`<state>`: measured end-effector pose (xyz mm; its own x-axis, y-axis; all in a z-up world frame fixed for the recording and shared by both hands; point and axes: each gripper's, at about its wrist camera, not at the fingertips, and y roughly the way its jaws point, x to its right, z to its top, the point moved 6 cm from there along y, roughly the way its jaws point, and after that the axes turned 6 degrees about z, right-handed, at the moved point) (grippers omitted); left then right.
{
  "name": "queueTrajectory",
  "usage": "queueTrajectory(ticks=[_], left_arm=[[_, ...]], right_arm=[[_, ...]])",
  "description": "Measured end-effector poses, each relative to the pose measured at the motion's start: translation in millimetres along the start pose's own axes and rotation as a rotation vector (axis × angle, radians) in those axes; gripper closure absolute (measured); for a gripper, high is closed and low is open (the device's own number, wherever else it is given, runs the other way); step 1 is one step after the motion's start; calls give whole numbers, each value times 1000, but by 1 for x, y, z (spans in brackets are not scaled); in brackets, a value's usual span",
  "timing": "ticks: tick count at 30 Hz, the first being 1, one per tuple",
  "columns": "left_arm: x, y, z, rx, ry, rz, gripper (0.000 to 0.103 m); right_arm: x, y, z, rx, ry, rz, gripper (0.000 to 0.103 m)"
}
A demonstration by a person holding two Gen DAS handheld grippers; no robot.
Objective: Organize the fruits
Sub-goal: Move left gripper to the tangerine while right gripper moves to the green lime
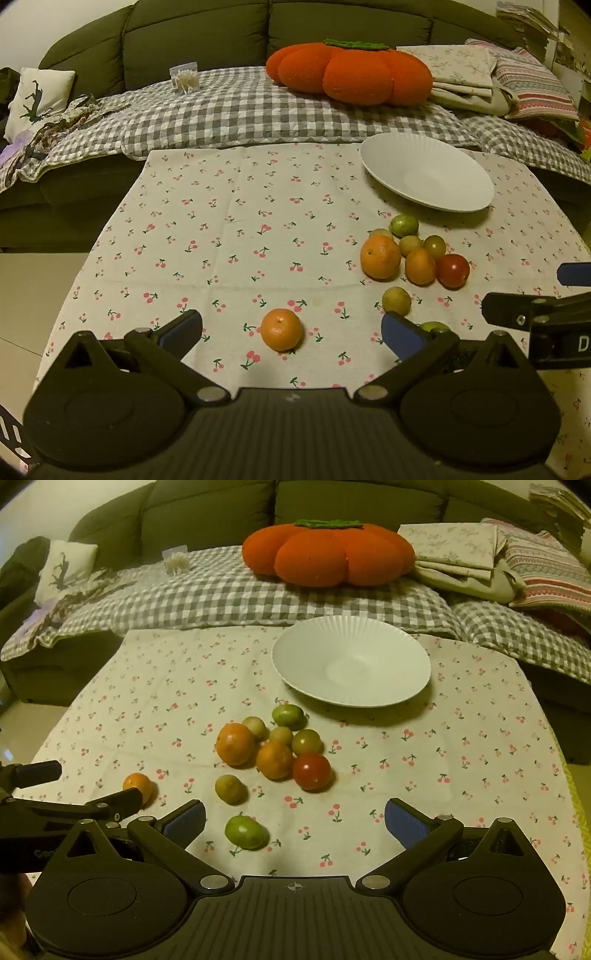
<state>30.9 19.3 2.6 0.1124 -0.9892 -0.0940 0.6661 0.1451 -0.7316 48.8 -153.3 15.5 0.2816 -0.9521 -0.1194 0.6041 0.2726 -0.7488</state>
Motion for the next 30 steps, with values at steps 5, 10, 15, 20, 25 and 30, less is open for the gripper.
queueTrajectory(ticks=[5,10,15,20,25,30], left_arm=[[0,0,-1,-3,-1,-1,1],[1,0,-2,-3,3,0,1],[0,1,-2,-4,-2,2,1],[-1,1,-2,-4,-3,3,1],[-4,4,-2,-15,-12,4,1],[-14,10,2,-30,-39,-2,1]], right_arm=[[-2,2,-3,-3,-2,0,0],[-6,4,-6,-5,-4,11,0],[-5,2,-4,-12,-14,20,0],[-9,1,-4,6,-32,28,0],[-14,3,-6,15,-70,16,0],[-16,7,-9,-1,-89,19,0]])
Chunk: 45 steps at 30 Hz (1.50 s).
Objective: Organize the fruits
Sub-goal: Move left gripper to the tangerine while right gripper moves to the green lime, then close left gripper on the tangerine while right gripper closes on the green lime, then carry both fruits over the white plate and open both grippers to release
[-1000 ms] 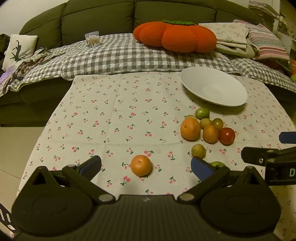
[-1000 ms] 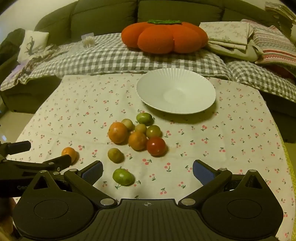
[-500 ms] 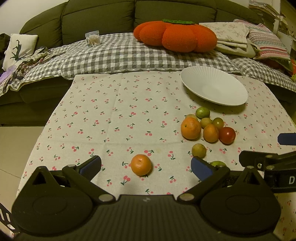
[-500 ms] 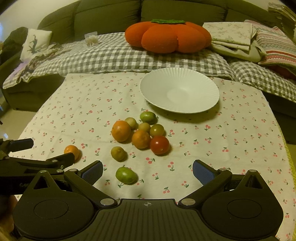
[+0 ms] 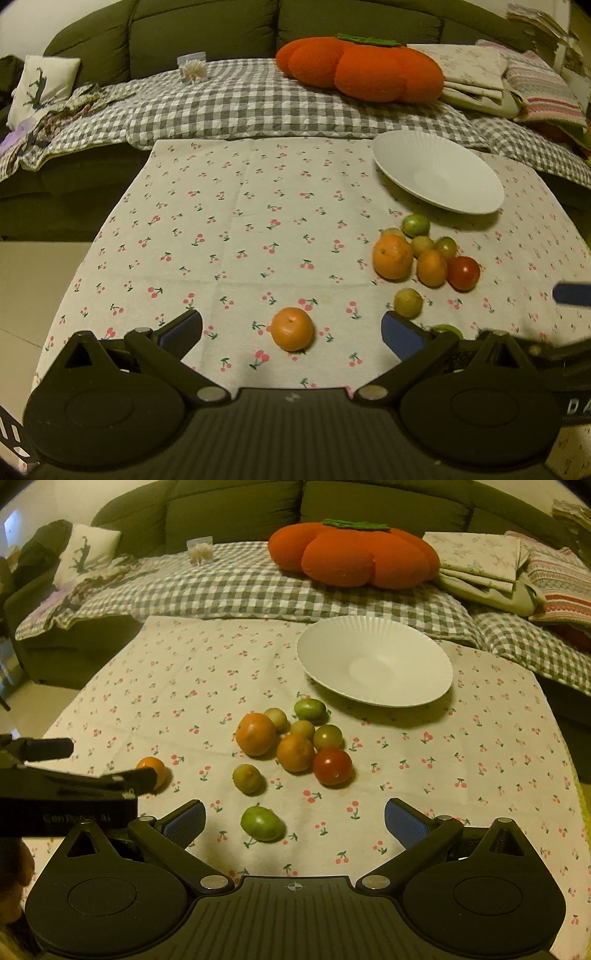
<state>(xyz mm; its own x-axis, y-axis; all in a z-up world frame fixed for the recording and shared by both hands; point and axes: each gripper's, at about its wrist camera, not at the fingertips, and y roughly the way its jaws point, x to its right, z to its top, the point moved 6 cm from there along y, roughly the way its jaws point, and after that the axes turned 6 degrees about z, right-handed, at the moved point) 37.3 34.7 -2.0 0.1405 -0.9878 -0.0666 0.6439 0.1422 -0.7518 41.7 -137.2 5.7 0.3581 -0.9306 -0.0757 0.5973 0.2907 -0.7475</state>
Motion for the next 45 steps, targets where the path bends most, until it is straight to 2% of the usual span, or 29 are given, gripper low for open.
queueTrajectory(ticks=[4,7,10,13,17,20,22,24,27,31,38,45], left_arm=[[-17,11,5,-34,-64,-22,1],[-28,24,4,-108,-134,-77,1],[-37,35,0,-165,-209,-113,4],[-30,39,-6,-169,-181,-134,6],[-17,46,-11,-163,-108,-117,13],[-13,54,-13,-165,-97,-109,23],[-11,57,-14,-157,-83,-102,33],[-6,60,-16,-151,-60,-100,52],[-2,59,-17,-128,-19,-90,72],[-2,56,-16,-128,-35,-116,72],[-7,43,-5,-95,-66,-134,72],[-9,13,26,-28,-114,-219,72]], right_arm=[[2,11,-6,-11,14,14,0],[1,21,-11,-8,1,27,2],[-2,32,-19,-35,-23,36,8],[-2,40,-24,-52,-11,56,14],[-1,47,-22,-34,-19,44,19],[-1,52,-21,-24,-28,37,23],[-1,55,-20,-19,-30,38,29],[0,59,-21,-24,-29,37,36],[0,63,-21,-23,-29,63,44],[-6,61,-19,-21,-37,121,73],[-6,53,-11,-31,-15,159,72],[36,13,38,70,146,169,72]])
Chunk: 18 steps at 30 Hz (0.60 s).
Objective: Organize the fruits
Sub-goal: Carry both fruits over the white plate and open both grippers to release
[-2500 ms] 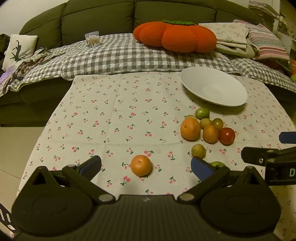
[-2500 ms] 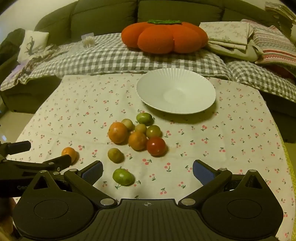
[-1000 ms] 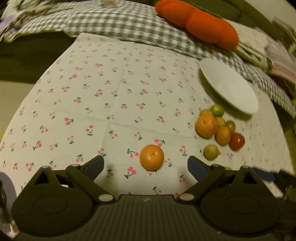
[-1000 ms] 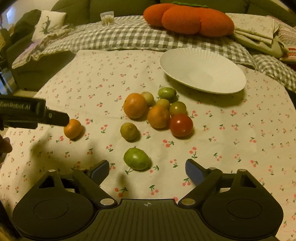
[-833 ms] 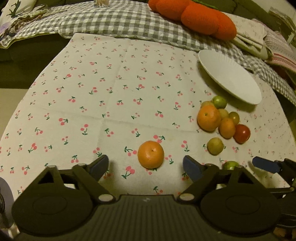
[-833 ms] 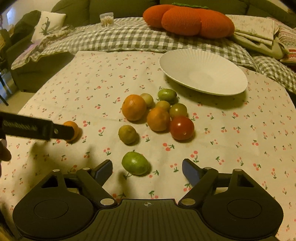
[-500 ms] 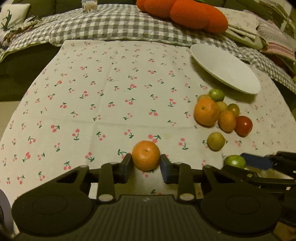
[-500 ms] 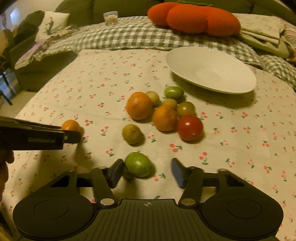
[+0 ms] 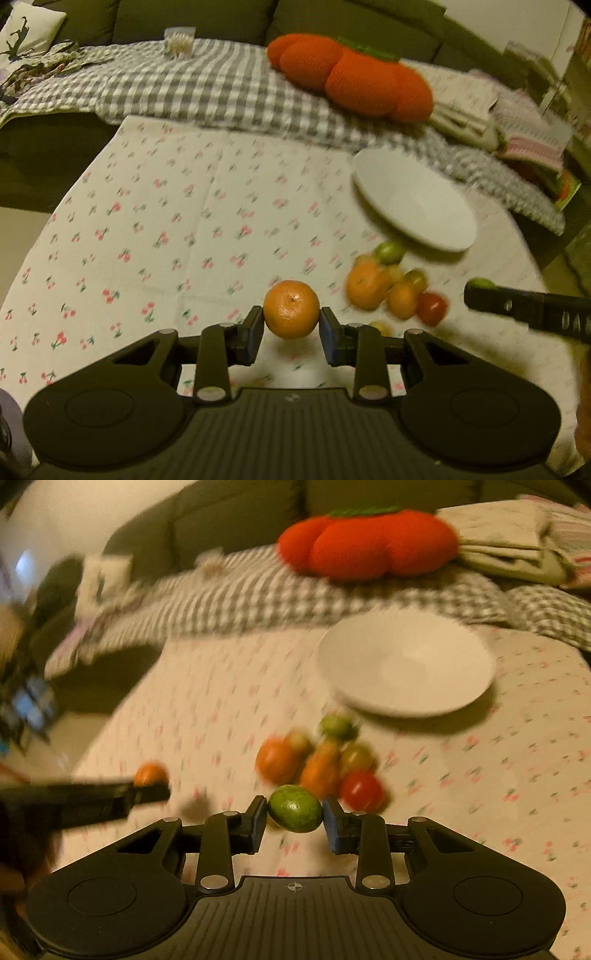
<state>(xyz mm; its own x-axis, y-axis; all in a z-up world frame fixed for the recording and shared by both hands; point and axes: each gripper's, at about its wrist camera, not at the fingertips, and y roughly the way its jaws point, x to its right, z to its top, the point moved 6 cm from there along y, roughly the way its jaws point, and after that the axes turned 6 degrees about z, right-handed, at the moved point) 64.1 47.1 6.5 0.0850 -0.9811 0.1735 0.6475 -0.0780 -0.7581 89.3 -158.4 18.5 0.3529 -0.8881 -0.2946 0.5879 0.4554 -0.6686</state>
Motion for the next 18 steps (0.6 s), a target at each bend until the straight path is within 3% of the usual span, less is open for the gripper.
queueTrajectory(ticks=[5,9,18], left_arm=[[24,-12,28,91,49,-38,72],[48,-3,45,113,83,-62,72],[111,38,70,231,271,-98,72]], right_arm=[[23,-24,34,79,47,-26,72],[46,-26,50,101,82,-59,72],[100,-6,67,52,179,-136,72]])
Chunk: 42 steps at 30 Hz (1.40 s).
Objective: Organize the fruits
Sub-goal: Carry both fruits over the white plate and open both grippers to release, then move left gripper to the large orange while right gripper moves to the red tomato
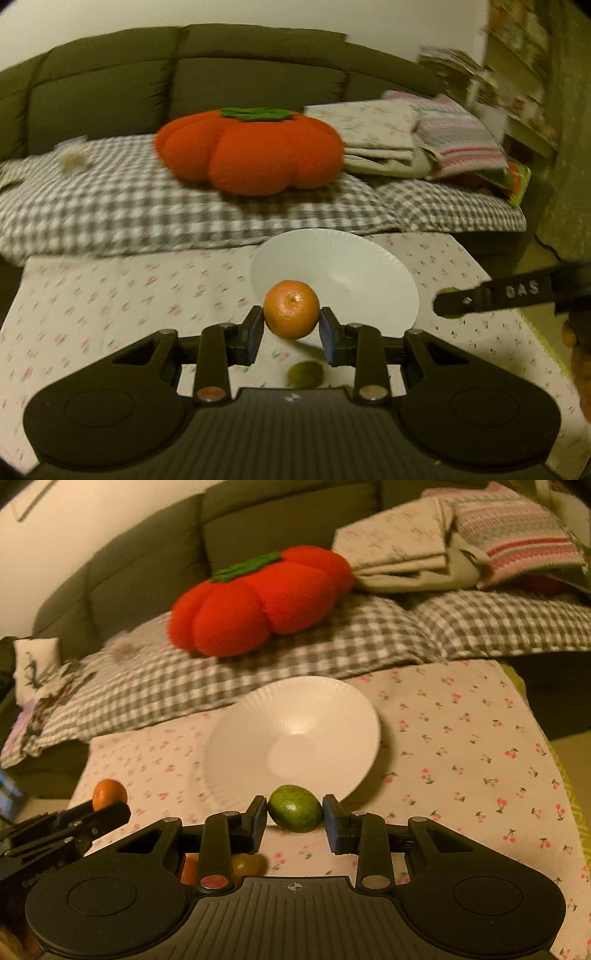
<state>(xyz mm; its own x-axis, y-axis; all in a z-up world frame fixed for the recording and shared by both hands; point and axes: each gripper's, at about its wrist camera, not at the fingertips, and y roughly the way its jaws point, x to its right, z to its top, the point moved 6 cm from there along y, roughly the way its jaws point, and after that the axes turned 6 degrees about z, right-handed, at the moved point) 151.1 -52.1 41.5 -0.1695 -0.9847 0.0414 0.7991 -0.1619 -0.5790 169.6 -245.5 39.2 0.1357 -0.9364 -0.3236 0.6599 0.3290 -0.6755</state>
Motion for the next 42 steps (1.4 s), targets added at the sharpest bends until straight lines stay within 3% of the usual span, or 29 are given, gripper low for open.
queueTrajectory(ticks=[10,19,28,29,30,32,34,42], left_arm=[[33,56,-4,-21,166,-51,72],[32,86,-17,-61,225,-57,72],[24,94,-19,-71,208,-50,70],[24,93,-19,-71,209,-47,62],[24,92,-18,-69,208,-44,47],[24,86,-15,-47,199,-51,34],[24,81,-12,-37,197,-53,33],[8,66,-5,-62,123,-48,32]], right_arm=[[15,44,2,-61,14,-27,72],[11,81,3,-78,4,-30,72],[4,92,0,-80,-60,-30,71],[3,92,0,-83,-62,-28,70],[4,92,1,-87,-60,-30,70],[7,87,5,-78,-33,-31,55],[11,78,12,-47,-5,-26,49],[30,53,29,-1,87,-64,41]])
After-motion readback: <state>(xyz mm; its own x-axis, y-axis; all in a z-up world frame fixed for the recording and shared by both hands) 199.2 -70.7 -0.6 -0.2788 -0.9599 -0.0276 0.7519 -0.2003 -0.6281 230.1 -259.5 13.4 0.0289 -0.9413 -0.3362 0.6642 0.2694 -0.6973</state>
